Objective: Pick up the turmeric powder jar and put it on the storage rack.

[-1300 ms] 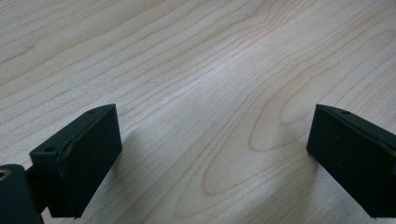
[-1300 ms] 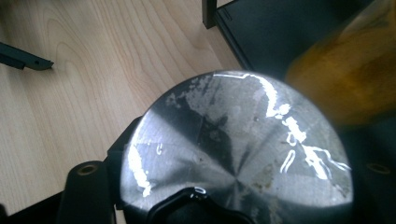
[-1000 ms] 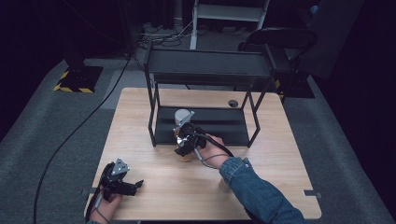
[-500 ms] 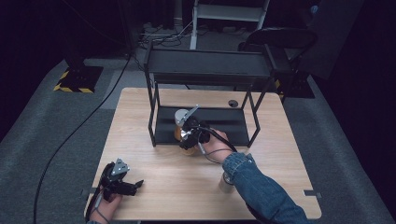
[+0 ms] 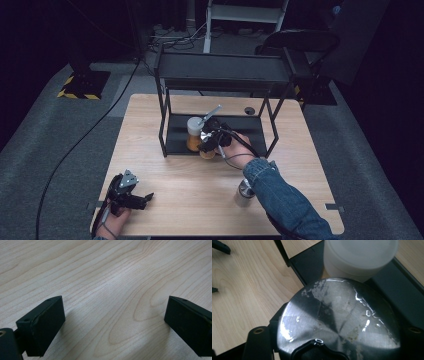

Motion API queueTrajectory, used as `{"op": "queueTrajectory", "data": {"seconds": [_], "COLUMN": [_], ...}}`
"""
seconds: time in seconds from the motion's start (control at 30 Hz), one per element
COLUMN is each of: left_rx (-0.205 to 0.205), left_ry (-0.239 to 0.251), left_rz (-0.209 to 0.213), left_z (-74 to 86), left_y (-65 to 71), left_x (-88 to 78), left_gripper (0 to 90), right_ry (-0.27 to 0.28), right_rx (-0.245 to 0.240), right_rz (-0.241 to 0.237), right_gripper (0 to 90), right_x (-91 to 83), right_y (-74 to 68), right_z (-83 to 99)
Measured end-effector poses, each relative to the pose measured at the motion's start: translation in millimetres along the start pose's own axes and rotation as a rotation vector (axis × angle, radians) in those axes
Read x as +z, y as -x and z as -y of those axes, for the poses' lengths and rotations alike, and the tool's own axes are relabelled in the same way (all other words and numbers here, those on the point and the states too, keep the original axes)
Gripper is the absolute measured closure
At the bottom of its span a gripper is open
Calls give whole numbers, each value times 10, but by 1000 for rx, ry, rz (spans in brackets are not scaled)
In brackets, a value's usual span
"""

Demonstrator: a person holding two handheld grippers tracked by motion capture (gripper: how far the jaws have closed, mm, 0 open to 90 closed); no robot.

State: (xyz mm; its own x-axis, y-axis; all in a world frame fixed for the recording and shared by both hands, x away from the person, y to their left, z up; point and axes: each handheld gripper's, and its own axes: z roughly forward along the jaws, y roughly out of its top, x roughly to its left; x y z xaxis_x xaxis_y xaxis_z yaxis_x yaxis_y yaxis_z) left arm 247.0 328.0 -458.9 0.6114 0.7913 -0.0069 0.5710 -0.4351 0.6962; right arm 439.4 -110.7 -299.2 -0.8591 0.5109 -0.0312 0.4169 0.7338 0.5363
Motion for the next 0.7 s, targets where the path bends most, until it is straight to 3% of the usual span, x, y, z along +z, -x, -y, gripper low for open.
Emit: {"op": "queueTrajectory", "data": {"seconds": [0.7], "left_rx": [1], "left_ry": [0], "left_rz": [0], "left_z": [0], "left_y": [1], "left_x": [0], "left_gripper": [33], "right_ry": [-3], "right_rx": [53], "right_rz": [51], "right_gripper": [312], "right_x": [23], "right_y": [244], "right_z": [-19]}}
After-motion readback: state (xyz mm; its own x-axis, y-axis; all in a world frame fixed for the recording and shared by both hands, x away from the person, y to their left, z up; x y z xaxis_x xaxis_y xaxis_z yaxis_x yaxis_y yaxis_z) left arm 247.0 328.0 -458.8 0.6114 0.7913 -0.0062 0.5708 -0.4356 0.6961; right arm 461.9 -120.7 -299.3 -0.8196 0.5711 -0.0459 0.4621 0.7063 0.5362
